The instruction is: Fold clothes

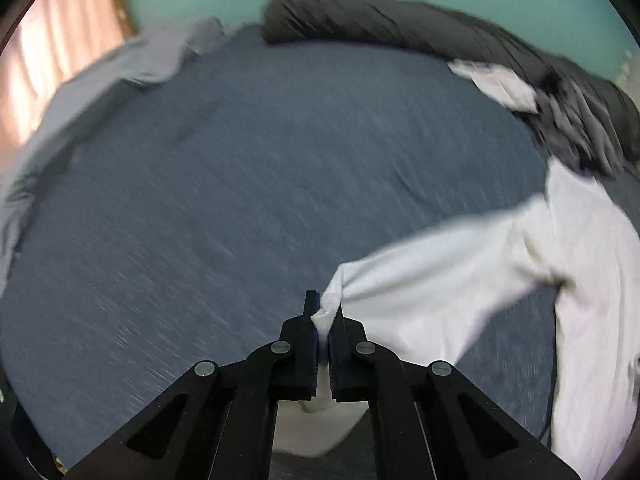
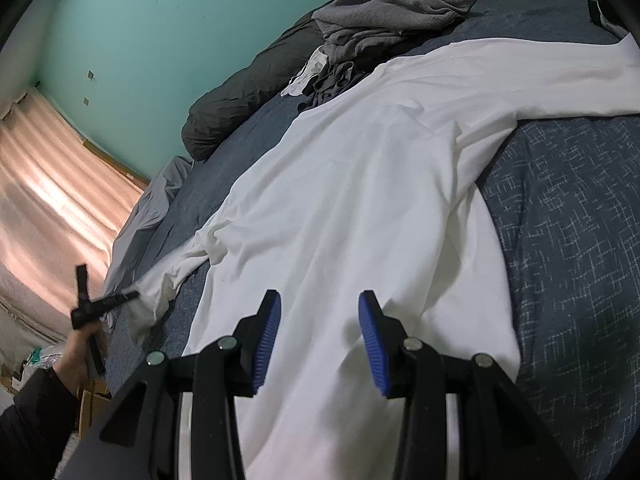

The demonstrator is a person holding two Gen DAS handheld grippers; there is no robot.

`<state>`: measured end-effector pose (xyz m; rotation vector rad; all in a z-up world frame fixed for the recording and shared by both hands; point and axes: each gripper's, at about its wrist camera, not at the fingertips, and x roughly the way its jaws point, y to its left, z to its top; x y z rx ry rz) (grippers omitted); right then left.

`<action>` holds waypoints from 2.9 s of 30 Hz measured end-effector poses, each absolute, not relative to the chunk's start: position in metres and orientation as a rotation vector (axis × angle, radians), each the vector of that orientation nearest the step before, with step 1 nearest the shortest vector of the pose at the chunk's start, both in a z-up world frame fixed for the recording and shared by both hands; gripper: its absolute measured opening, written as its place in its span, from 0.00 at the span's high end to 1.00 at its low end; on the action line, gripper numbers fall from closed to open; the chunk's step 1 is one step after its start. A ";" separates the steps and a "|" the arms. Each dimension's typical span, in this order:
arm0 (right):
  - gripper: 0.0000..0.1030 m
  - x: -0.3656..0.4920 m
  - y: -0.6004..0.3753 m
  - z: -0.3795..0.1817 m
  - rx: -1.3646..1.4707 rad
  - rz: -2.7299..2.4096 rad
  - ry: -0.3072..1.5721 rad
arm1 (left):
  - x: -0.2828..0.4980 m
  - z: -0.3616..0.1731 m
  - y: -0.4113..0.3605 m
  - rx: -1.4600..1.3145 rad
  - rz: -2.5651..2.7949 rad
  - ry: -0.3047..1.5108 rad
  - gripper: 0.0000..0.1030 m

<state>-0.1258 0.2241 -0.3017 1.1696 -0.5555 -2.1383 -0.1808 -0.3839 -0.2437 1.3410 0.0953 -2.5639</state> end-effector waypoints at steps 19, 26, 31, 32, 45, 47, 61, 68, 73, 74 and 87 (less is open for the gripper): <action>0.59 -0.138 0.238 -0.301 1.188 -2.128 -0.573 | -0.224 -0.248 -0.411 1.332 -2.486 0.270 0.90; 0.54 -0.146 0.243 -0.297 1.192 -2.129 -0.547 | -0.256 -0.234 -0.327 1.347 -2.655 0.041 0.79; 0.52 -0.162 0.254 -0.290 1.210 -2.159 -0.516 | -0.299 -0.224 -0.269 1.375 -2.795 0.029 0.71; 0.52 -0.168 0.257 -0.287 1.212 -2.173 -0.500 | -0.309 -0.225 -0.255 1.402 -2.817 0.026 0.71; 0.46 -0.331 0.259 -0.251 1.282 -2.254 -0.152 | -0.413 -0.294 -0.132 1.716 -2.886 -0.016 0.65; 0.46 -0.357 0.256 -0.251 1.294 -2.264 -0.131 | -0.424 -0.301 -0.124 1.736 -2.885 -0.029 0.63; 0.45 -0.469 0.161 -0.283 1.251 -2.236 0.321 | -0.464 -0.317 -0.114 1.725 -2.935 0.019 0.60; 0.46 -0.498 0.131 -0.311 1.251 -2.199 0.471 | -0.468 -0.326 -0.126 1.715 -2.937 0.034 0.60; 0.67 -0.511 0.123 -0.321 1.250 -2.182 0.477 | -0.468 -0.332 -0.134 1.717 -2.931 0.046 0.60; 0.76 -0.513 0.123 -0.322 1.250 -2.179 0.477 | -0.468 -0.333 -0.134 1.716 -2.932 0.044 0.60; 0.96 -0.498 0.163 -0.272 1.038 -2.313 0.434 | -0.468 -0.326 -0.123 1.740 -2.953 0.053 0.53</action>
